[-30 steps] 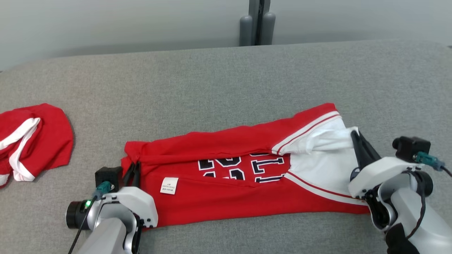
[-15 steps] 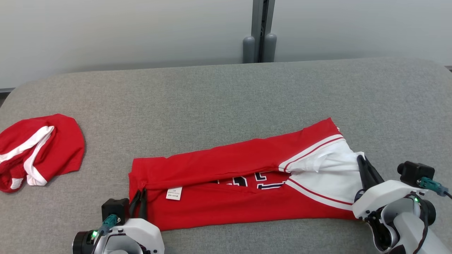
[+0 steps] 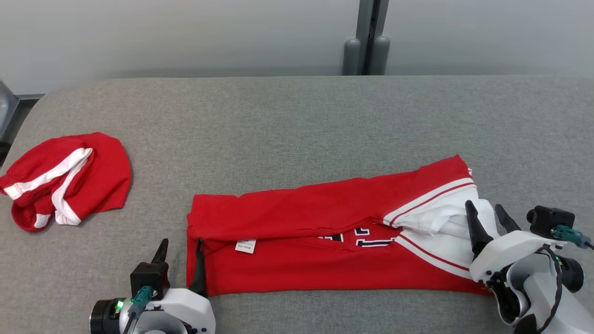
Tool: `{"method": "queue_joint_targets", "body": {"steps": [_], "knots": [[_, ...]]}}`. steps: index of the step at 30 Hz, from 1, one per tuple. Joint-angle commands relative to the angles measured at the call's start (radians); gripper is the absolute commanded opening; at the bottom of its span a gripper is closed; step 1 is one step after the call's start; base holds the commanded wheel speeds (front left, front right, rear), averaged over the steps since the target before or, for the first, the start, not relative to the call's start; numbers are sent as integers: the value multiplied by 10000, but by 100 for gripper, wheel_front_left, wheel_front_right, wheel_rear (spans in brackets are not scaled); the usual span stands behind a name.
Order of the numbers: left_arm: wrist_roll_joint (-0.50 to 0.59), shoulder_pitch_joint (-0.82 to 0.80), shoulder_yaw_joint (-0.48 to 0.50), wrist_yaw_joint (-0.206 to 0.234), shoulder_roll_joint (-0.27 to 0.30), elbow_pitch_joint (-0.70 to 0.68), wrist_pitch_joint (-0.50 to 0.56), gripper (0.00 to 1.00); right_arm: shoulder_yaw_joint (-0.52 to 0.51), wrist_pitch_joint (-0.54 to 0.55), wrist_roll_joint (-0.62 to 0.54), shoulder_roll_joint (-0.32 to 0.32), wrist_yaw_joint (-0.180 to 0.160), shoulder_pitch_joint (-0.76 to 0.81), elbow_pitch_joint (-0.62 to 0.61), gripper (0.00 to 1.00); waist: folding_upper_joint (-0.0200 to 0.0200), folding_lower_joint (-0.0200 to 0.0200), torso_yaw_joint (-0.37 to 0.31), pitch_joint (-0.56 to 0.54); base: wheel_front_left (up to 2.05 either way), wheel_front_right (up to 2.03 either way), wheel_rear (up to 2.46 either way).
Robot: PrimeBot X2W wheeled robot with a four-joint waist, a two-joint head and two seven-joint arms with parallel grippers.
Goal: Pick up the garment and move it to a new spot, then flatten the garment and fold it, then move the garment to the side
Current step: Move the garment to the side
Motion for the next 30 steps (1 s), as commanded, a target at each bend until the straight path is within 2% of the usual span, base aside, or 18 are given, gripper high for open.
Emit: {"method": "queue_joint_targets", "body": {"steps": [1,5,11,12,13,14,18,24,30], "knots": [[114,-20,77,-59,-25,-81,-13,100,-1,223,-255,-145,0,-265,403,100,0,0,248,169,0,0,0],[254,-181,120,-153,-119,-130,-13,100,2,755,-425,-107,0,-581,1179,100,0,0,526,349,0,0,0],[312,-254,309,-237,-197,-135,-13,100,376,1580,-117,329,14,-543,1690,100,0,0,676,532,0,0,0],[319,-266,336,-231,-206,-145,-13,100,454,1747,8,398,28,-489,1706,97,0,0,682,551,0,0,0],[312,-276,357,-242,-214,-152,-13,100,512,1846,110,436,32,-438,1701,41,0,0,681,567,0,0,0],[309,-292,378,-243,-222,-161,-13,100,598,1907,180,450,34,-416,1680,0,0,0,675,581,0,0,0],[322,-307,420,-298,-231,-150,-14,100,600,1812,519,341,11,-405,1585,0,0,0,628,598,0,0,0],[204,-370,378,-302,-243,-138,-14,100,147,625,632,-339,-26,-864,1595,0,0,0,481,570,0,0,0],[65,-308,275,-285,-240,-76,-14,100,-480,-64,645,-562,-1,-1182,1614,0,0,0,179,451,0,0,0]]}}
